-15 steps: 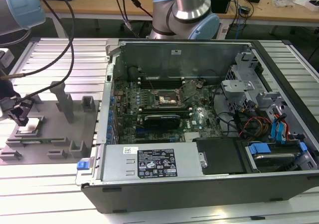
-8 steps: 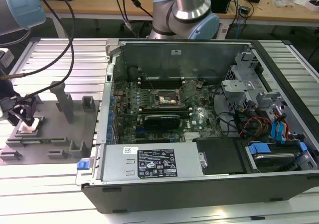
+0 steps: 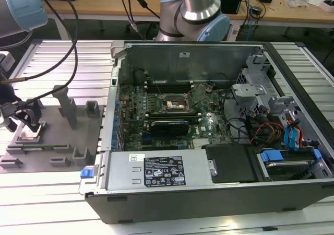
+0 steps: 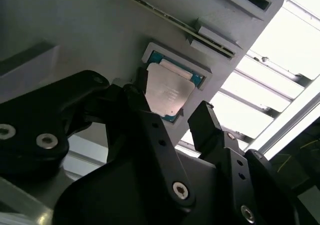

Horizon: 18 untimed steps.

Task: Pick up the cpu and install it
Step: 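Pick up the cpu and move it towards the insertion slot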

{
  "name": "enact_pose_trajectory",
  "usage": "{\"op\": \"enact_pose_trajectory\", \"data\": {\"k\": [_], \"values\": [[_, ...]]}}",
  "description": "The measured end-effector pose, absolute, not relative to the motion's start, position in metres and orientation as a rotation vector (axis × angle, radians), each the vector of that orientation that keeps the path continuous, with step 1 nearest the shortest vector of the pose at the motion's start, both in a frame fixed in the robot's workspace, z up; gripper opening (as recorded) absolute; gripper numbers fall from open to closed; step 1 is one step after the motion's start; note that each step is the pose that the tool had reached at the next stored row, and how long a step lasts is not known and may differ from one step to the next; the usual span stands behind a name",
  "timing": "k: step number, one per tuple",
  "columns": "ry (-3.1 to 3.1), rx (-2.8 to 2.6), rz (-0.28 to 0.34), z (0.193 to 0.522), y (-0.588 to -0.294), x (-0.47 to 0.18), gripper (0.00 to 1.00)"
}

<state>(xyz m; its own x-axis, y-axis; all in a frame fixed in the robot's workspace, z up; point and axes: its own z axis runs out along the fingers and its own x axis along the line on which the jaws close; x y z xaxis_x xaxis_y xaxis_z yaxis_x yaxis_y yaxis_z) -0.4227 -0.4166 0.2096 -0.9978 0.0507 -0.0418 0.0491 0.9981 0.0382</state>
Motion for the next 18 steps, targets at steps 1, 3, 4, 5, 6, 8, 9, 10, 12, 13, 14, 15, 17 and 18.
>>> {"op": "enact_pose_trajectory", "data": {"k": [1, 3, 4, 5, 6, 8, 9, 10, 12, 13, 14, 15, 17, 18], "values": [[3.095, 0.072, 0.058, 0.209, -0.417, -0.423, 0.60], [3.088, 0.057, 0.058, 0.207, -0.417, -0.423, 0.60], [3.085, 0.047, 0.058, 0.206, -0.417, -0.423, 0.60], [3.083, 0.044, 0.059, 0.205, -0.417, -0.423, 0.60], [3.082, 0.042, 0.059, 0.202, -0.417, -0.423, 0.60], [3.082, 0.032, 0.059, 0.199, -0.417, -0.423, 0.60], [3.082, 0.024, 0.059, 0.199, -0.417, -0.423, 0.60], [3.082, 0.015, 0.059, 0.197, -0.417, -0.423, 0.60], [3.083, 0.012, 0.059, 0.196, -0.417, -0.423, 0.60], [3.083, 0.012, 0.059, 0.194, -0.416, -0.423, 0.60], [3.083, 0.012, 0.059, 0.194, -0.416, -0.423, 0.60], [3.083, 0.012, 0.060, 0.194, -0.415, -0.423, 0.60], [3.083, 0.012, 0.060, 0.193, -0.414, -0.423, 0.60], [3.083, 0.012, 0.060, 0.193, -0.414, -0.423, 0.60]]}}
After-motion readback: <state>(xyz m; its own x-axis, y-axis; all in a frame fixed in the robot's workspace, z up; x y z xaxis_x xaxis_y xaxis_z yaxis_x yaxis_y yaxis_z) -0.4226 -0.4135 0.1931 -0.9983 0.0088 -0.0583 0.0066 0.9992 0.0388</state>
